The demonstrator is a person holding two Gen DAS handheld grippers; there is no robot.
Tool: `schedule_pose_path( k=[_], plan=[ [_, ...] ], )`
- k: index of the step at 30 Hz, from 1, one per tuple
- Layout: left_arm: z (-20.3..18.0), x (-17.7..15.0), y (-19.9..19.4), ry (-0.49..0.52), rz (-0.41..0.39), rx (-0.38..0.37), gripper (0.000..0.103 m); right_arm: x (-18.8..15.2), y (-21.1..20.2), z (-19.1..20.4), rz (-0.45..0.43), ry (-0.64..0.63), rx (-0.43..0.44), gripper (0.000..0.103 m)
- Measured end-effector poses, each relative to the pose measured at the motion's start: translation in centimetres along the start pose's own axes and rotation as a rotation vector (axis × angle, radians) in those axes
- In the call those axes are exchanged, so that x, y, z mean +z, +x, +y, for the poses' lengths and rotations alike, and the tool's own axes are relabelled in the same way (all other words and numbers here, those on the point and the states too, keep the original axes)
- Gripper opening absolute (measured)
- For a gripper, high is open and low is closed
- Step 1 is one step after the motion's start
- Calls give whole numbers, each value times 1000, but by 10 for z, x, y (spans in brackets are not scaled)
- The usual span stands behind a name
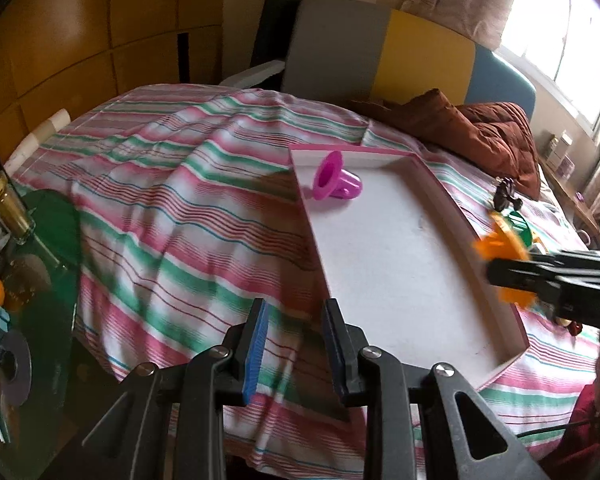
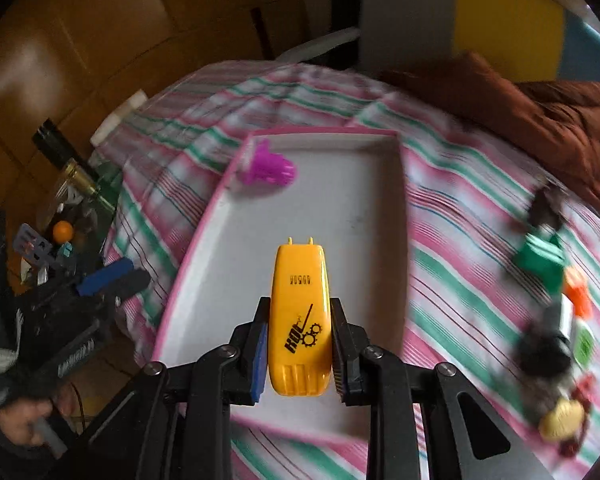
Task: Organize rigid objects
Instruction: 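Carry the yellow whistle clip into the tray and open the right tool, then move both open tools back to the pile of toys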
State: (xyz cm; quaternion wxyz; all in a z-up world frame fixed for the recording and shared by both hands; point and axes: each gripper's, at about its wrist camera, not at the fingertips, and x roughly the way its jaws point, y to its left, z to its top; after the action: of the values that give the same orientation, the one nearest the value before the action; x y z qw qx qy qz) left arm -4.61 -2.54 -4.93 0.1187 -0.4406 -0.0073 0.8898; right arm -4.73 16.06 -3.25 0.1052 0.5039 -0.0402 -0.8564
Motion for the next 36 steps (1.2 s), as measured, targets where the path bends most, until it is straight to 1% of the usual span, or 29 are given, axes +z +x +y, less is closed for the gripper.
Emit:
schedule_pose_path(
  k=[2, 6, 10, 13, 16, 19, 21, 23, 25, 26, 29, 32, 35, 36],
  plan=[
    [4, 0, 1, -9, 3, 4, 27, 16, 23, 11, 29, 1, 27, 26],
    [11, 1, 1, -21, 3, 19, 27, 42, 60, 34, 56, -20, 29, 26],
    [17, 0, 2, -33, 4, 26, 27, 58, 88, 44, 66, -6, 16, 27],
    [18, 0, 2, -32, 8, 26, 27, 60, 98, 46, 78, -9, 1, 27],
    [19, 0, 4, -36, 10, 26, 27, 58, 98, 46, 74, -15, 6, 28],
    [18, 0, 3, -35, 6, 23, 27, 55, 94, 45, 58, -10, 10, 32],
    [17, -1, 2, -30, 6, 23, 27, 52, 83, 40, 34, -4, 20, 37],
    [15, -1, 1, -27, 6, 21, 27, 50, 74, 37, 9, 6, 27, 44],
    [13, -2, 0, -18, 5, 25, 27, 47, 66, 35, -9, 12, 27, 44],
    [12, -2, -1, -17, 5, 25, 27, 44, 61, 32, -20, 18, 25, 45],
    [9, -2, -2, -9, 4, 26, 27, 36, 51, 25, -38, 33, 13, 52],
    [6, -2, -3, -4, 7, 20, 27, 24, 36, 11, -64, 52, -10, 54],
    [-1, -1, -4, 11, 8, 13, 27, 13, 20, -6, -98, 74, -33, 59],
    [-4, -1, -4, 18, 8, 8, 27, 11, 14, -12, -108, 82, -39, 59]
  ],
)
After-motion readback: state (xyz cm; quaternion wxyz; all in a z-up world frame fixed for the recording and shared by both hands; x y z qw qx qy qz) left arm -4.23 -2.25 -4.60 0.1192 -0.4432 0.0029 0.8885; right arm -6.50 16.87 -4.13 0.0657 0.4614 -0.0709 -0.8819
